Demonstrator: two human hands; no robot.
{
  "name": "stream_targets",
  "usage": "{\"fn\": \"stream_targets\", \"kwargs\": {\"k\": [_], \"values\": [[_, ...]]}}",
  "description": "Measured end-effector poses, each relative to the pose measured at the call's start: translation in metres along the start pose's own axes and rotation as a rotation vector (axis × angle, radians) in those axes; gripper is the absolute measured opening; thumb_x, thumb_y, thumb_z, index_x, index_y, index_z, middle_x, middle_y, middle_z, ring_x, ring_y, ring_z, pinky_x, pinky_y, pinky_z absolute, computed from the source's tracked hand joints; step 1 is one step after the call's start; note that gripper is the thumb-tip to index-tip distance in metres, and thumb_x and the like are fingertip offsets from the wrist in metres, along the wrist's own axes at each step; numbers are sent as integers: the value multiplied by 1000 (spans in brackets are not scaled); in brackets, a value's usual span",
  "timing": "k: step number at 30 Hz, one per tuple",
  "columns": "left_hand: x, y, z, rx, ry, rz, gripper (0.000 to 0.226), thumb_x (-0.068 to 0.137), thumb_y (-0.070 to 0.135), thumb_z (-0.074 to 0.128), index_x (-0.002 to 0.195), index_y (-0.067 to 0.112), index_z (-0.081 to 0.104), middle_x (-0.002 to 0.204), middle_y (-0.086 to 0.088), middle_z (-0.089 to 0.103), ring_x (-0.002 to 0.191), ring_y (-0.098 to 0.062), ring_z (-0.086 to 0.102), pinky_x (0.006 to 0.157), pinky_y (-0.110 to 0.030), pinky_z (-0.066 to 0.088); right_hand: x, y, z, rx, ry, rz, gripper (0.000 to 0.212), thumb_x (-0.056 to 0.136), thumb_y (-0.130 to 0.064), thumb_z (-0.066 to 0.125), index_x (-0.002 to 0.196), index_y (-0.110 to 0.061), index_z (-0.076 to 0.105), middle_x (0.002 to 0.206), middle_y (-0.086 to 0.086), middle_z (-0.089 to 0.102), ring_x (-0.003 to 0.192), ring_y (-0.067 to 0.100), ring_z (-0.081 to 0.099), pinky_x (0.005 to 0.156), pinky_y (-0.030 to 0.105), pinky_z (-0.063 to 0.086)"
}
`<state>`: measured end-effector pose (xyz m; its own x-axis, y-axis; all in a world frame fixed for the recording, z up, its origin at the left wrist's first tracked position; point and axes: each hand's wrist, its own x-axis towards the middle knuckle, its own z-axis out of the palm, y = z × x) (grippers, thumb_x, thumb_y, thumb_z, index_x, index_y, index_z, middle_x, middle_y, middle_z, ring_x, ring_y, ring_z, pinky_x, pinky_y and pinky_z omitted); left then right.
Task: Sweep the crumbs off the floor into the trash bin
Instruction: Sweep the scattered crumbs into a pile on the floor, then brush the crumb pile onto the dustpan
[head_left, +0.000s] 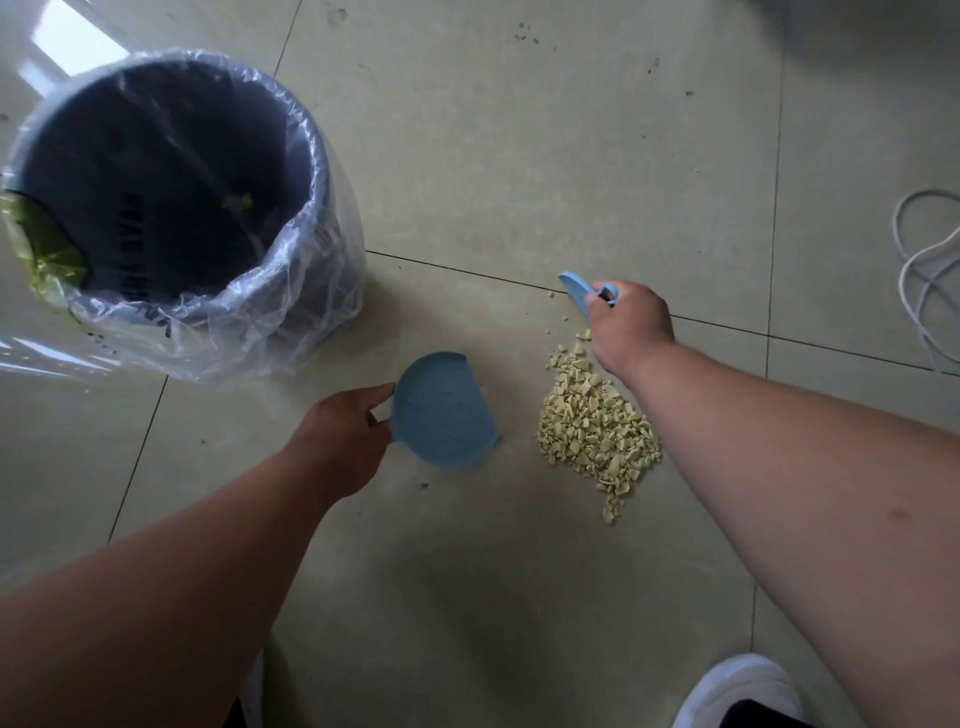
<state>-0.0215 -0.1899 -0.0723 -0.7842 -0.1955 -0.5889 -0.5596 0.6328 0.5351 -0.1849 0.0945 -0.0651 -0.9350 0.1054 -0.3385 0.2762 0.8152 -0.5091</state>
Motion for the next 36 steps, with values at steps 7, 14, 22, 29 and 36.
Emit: {"fn": "stream_targets", "kwargs": {"k": [7, 14, 22, 29, 36], "values": [[0, -5, 0, -24, 4, -13, 57, 92, 36, 74, 147, 39, 56, 60, 11, 55, 55, -5, 52, 52, -20, 39, -14, 11, -4, -72, -189, -142, 26, 100, -28, 61, 122, -26, 75, 105, 3, 74, 92, 22, 67, 78, 28, 52], [-10, 4, 2, 2, 1, -7, 57, 93, 32, 74, 147, 34, 57, 65, 10, 57, 59, -5, 52, 54, -18, 37, -40, 35, -14, -195, -358, -239, 24, 100, -29, 64, 121, -27, 75, 108, 1, 74, 88, 17, 65, 75, 26, 47], [-17, 3, 2, 26, -16, -23, 58, 93, 31, 74, 148, 31, 58, 84, 0, 63, 75, -16, 55, 76, -26, 46, -53, 44, -23, -18, -228, -166, 23, 98, -25, 67, 119, -23, 76, 99, -2, 72, 89, 18, 67, 67, 22, 44], [-15, 5, 3, 103, -22, -6, 54, 94, 31, 73, 146, 32, 59, 117, -10, 74, 96, -28, 67, 83, -30, 48, -56, 62, -30, -42, -3, -45, 27, 101, -24, 60, 123, -18, 74, 112, 9, 74, 94, 22, 61, 81, 26, 43], [2, 15, 15, 165, -31, 28, 50, 90, 37, 74, 139, 40, 65, 122, -10, 74, 109, -28, 69, 83, -29, 51, -68, 67, -10, -98, -90, -106, 23, 100, -26, 58, 116, -22, 74, 93, 7, 73, 86, 29, 66, 75, 34, 51]]}}
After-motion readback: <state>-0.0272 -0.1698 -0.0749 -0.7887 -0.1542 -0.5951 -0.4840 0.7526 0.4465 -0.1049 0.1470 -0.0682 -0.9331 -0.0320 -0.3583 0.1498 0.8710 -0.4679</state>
